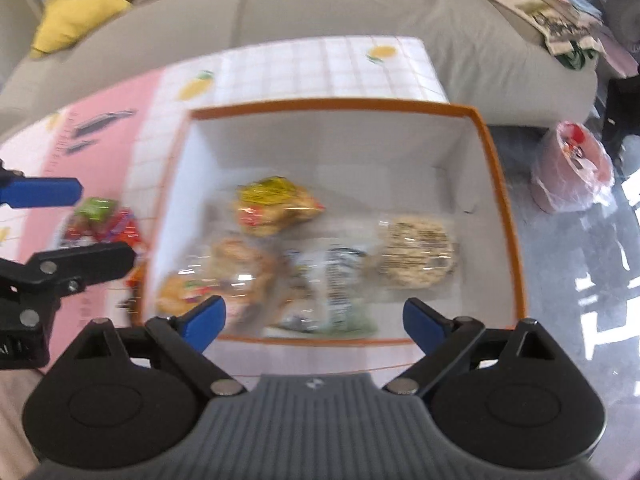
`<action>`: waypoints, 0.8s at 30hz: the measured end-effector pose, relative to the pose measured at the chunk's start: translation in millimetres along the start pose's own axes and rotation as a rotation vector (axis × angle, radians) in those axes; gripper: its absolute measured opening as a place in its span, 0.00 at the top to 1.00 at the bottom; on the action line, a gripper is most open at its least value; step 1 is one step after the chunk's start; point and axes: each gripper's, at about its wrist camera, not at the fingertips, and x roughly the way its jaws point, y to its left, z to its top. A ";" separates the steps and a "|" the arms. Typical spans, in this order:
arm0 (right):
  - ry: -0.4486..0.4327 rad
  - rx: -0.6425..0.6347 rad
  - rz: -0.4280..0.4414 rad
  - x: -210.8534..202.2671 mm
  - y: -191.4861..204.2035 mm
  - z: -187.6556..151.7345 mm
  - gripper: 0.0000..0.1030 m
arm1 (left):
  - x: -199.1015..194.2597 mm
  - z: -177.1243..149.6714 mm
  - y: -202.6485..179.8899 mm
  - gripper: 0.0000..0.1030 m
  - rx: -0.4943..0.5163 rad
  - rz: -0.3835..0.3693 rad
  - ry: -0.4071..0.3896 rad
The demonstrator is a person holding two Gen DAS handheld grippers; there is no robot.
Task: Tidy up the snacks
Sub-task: 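Withdraw both tools from the box toward the remaining snacks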
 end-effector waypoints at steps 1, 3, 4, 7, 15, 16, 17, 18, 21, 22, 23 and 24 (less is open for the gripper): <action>-0.015 0.000 0.017 -5.3 8.6 -4.0 0.09 | -7.8 -5.5 4.0 0.14 -0.019 -0.002 -0.010; -0.039 -0.004 0.047 -12.8 24.4 -12.7 0.09 | -21.7 -17.0 12.0 0.14 -0.050 0.004 -0.029; -0.056 -0.004 0.059 -16.4 33.1 -18.0 0.09 | -28.6 -23.8 16.4 0.14 -0.064 0.006 -0.042; -0.113 -0.008 0.060 -26.5 53.8 -34.0 0.09 | -45.6 -45.6 29.3 0.14 -0.106 0.031 -0.076; -0.297 0.031 0.060 -40.5 111.4 -78.8 0.13 | -70.9 -108.1 68.4 0.14 -0.230 0.116 -0.132; -0.319 0.030 0.049 -40.3 119.0 -84.7 0.14 | -72.6 -116.0 73.6 0.14 -0.250 0.120 -0.135; -0.334 0.029 0.042 -39.2 124.0 -88.2 0.14 | -73.6 -123.7 78.2 0.14 -0.270 0.122 -0.140; -0.352 0.031 0.032 -39.0 130.4 -94.0 0.14 | -74.6 -131.6 82.3 0.14 -0.289 0.124 -0.147; -0.392 0.034 0.011 -33.8 146.0 -108.0 0.21 | -74.2 -152.0 91.1 0.14 -0.315 0.130 -0.157; -0.394 0.027 0.004 -31.0 151.5 -111.5 0.21 | -73.8 -157.8 92.8 0.15 -0.315 0.136 -0.159; -0.395 0.022 0.001 -28.1 154.3 -114.0 0.21 | -72.4 -162.7 94.7 0.15 -0.319 0.144 -0.158; -0.399 0.019 -0.002 -24.7 157.9 -117.1 0.21 | -71.1 -167.2 96.5 0.15 -0.322 0.146 -0.156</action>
